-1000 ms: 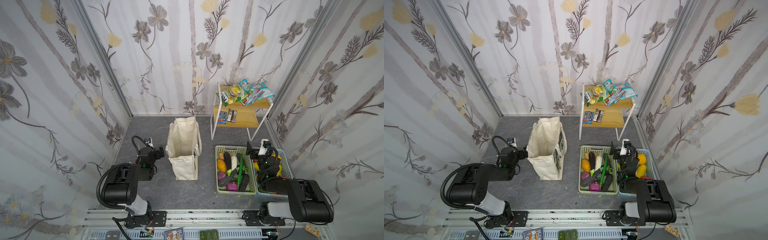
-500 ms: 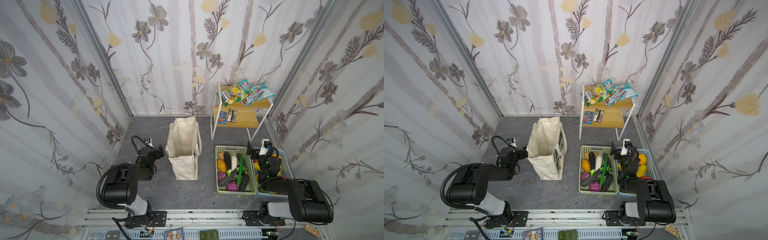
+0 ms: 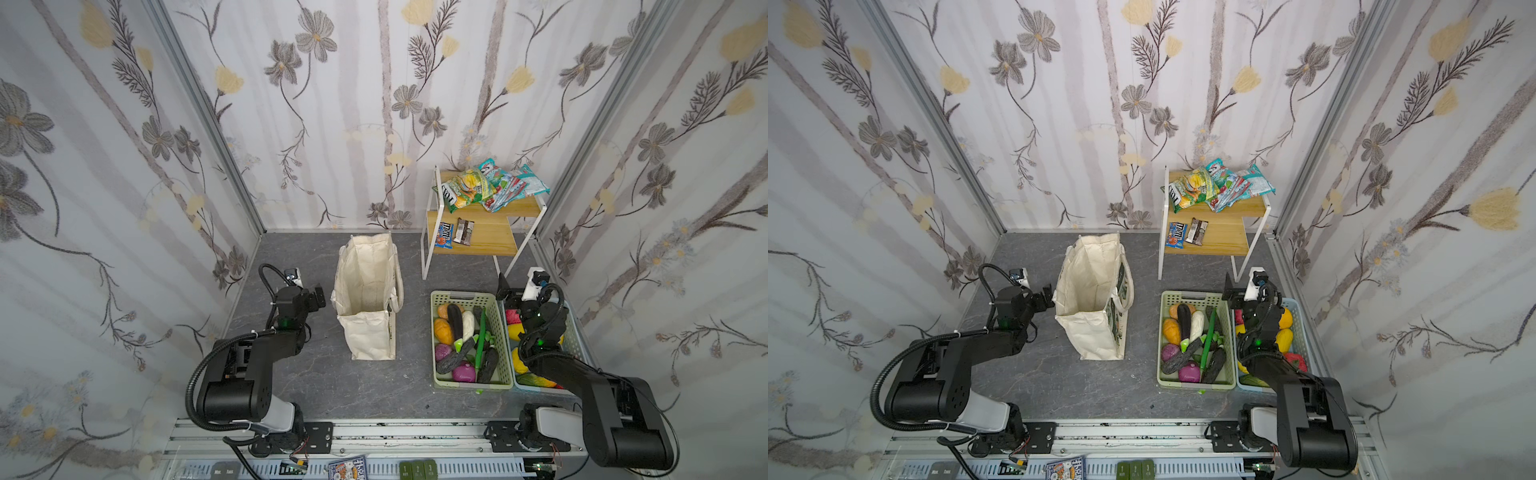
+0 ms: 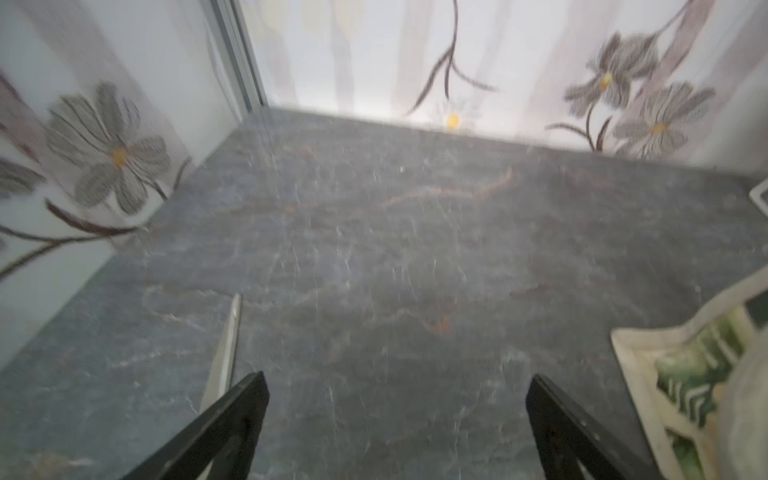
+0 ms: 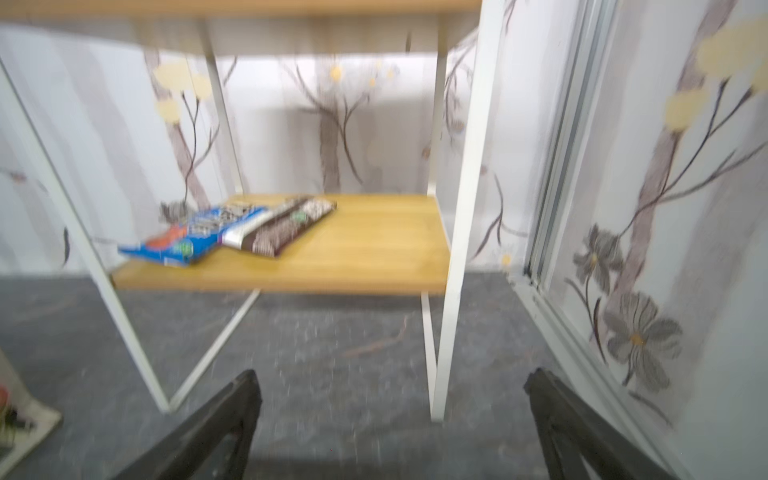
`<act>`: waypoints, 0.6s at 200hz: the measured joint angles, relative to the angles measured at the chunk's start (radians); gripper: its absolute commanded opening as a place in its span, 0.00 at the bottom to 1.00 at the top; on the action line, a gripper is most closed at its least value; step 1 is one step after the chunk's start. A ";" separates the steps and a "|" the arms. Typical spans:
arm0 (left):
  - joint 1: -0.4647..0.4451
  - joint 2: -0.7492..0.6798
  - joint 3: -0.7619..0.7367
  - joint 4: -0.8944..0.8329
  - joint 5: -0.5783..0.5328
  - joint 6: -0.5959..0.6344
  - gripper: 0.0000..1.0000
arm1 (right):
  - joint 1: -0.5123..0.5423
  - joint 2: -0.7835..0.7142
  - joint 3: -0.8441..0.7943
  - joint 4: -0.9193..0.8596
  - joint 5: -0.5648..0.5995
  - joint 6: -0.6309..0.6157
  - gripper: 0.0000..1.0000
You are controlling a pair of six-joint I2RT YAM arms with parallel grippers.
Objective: Place the food into the grocery bag and tie it
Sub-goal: 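Move the left gripper toward the tote bag while the right reaches the basket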
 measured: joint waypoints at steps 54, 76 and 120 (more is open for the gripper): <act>0.007 -0.199 0.104 -0.290 -0.100 -0.105 1.00 | 0.112 -0.098 0.210 -0.497 0.145 0.109 0.96; 0.007 -0.269 0.232 -0.514 -0.138 -0.175 1.00 | 0.157 -0.134 0.274 -0.687 0.151 0.185 0.93; 0.006 -0.249 0.578 -1.071 -0.163 -0.316 1.00 | 0.327 -0.129 0.340 -1.023 0.106 0.332 0.85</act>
